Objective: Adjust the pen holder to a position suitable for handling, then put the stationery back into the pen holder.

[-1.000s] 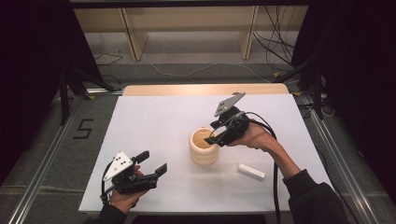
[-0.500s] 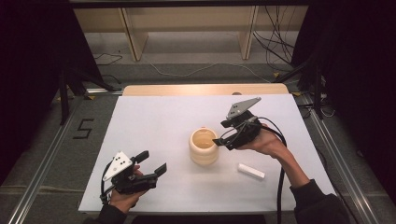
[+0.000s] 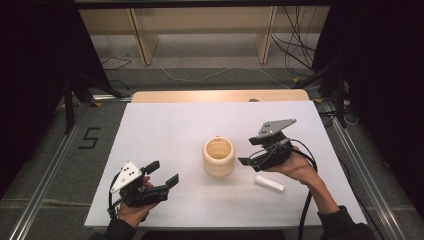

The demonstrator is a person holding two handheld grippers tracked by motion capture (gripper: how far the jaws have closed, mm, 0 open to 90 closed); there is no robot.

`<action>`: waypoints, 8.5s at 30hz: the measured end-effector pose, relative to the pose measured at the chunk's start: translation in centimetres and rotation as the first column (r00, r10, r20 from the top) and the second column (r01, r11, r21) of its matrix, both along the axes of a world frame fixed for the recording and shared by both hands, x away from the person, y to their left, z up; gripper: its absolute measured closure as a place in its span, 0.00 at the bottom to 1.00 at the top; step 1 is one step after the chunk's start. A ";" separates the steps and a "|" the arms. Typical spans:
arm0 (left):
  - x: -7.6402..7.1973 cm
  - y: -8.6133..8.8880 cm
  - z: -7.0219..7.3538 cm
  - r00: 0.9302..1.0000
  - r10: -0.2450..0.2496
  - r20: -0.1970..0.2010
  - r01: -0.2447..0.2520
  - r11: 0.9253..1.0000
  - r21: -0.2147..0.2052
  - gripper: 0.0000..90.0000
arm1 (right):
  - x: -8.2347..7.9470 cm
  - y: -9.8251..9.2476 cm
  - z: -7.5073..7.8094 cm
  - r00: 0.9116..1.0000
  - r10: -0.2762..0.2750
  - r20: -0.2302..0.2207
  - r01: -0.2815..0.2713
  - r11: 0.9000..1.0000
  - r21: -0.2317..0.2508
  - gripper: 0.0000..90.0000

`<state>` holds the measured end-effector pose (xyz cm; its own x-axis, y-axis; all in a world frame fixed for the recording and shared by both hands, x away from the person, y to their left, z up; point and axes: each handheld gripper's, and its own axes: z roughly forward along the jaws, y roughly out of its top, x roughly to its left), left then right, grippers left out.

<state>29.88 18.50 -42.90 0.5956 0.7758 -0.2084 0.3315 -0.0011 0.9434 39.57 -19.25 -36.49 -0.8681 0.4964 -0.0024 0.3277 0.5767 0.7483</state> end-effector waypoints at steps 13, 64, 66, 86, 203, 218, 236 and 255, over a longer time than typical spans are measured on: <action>0.0 0.0 0.0 1.000 -0.004 0.000 0.004 1.000 0.000 0.17 | -1.2 -1.4 -1.5 0.999 -0.022 -0.039 0.020 0.998 -0.059 0.24; 0.0 0.0 0.1 1.000 -0.014 0.008 0.014 1.000 0.005 0.17 | -1.6 -3.0 -7.4 0.974 -0.110 -0.200 0.008 0.893 -0.450 0.31; 0.0 0.0 0.1 1.000 -0.013 0.008 0.013 1.000 0.004 0.17 | -1.4 -2.8 -7.6 0.972 -0.110 -0.206 0.001 0.885 -0.465 0.34; 0.0 0.0 0.0 1.000 -0.013 0.008 0.013 1.000 0.004 0.17 | -0.7 -1.9 -8.6 0.966 -0.068 -0.248 -0.078 0.840 -0.536 0.63; -0.1 0.1 0.1 1.000 -0.011 0.012 0.011 1.000 -0.003 0.17 | 2.5 6.1 -3.1 0.985 -0.133 0.108 0.093 0.945 0.313 0.77; -0.1 0.1 0.1 1.000 -0.013 0.012 0.013 1.000 -0.001 0.17 | 2.8 6.4 -4.4 0.988 -0.129 0.079 0.100 0.948 0.301 0.77; -0.1 0.1 0.1 1.000 -0.013 0.012 0.013 1.000 -0.002 0.17 | 2.5 6.5 -5.0 0.990 -0.132 0.052 0.114 0.958 0.262 0.76; -0.1 0.1 0.1 1.000 -0.014 0.012 0.014 1.000 0.000 0.17 | 2.1 6.2 -4.2 0.988 -0.153 0.036 0.140 0.962 0.236 0.27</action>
